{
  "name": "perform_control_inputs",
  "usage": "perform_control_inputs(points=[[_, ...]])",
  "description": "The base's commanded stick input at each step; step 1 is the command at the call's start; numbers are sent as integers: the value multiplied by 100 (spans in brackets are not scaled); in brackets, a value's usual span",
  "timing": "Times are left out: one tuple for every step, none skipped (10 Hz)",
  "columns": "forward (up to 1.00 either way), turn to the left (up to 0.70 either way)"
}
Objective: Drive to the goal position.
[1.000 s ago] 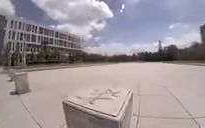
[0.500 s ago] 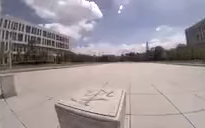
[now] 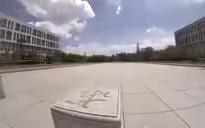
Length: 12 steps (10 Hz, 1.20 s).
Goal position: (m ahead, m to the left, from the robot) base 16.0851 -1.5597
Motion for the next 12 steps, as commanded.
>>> perform_control_inputs(points=[[-70, 0], [-70, 0], [-70, 0], [-70, 0], [-70, 0], [-70, 0], [-70, 0], [-70, 0], [-70, 0], [-70, 0], [-70, 0], [-70, 0]])
